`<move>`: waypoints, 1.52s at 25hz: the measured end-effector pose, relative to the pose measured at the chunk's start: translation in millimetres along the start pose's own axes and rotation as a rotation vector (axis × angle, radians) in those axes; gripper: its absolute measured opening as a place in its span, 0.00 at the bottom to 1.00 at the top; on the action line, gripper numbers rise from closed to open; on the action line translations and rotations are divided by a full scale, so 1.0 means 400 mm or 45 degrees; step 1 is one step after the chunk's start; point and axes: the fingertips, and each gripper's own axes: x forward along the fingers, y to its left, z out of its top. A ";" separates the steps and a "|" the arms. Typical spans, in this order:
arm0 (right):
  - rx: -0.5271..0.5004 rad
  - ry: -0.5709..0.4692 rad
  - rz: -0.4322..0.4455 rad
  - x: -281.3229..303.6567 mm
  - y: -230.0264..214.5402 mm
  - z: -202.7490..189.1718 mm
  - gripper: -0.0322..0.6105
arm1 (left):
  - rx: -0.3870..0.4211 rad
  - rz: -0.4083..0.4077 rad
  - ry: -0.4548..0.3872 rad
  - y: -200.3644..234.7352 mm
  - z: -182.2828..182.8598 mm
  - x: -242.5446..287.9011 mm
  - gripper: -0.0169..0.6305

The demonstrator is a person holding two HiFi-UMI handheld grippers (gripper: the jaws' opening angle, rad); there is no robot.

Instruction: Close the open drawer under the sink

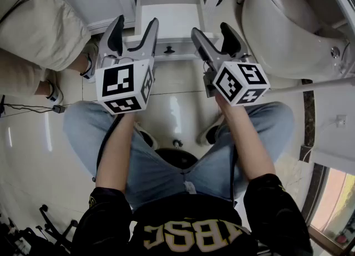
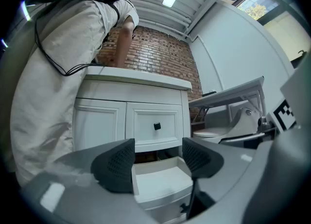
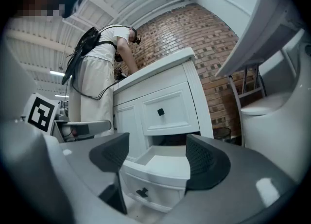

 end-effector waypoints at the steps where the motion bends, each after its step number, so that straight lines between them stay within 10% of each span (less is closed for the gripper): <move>1: 0.025 0.020 0.012 0.001 0.000 -0.014 0.60 | -0.026 -0.005 0.007 0.003 -0.004 0.002 0.50; 19: 0.060 0.586 0.132 0.034 0.037 -0.381 0.37 | 0.009 -0.016 0.038 -0.004 -0.013 0.024 0.47; 38: 0.059 0.671 0.188 0.166 0.057 -0.470 0.18 | 0.047 -0.052 0.120 0.021 -0.061 0.055 0.47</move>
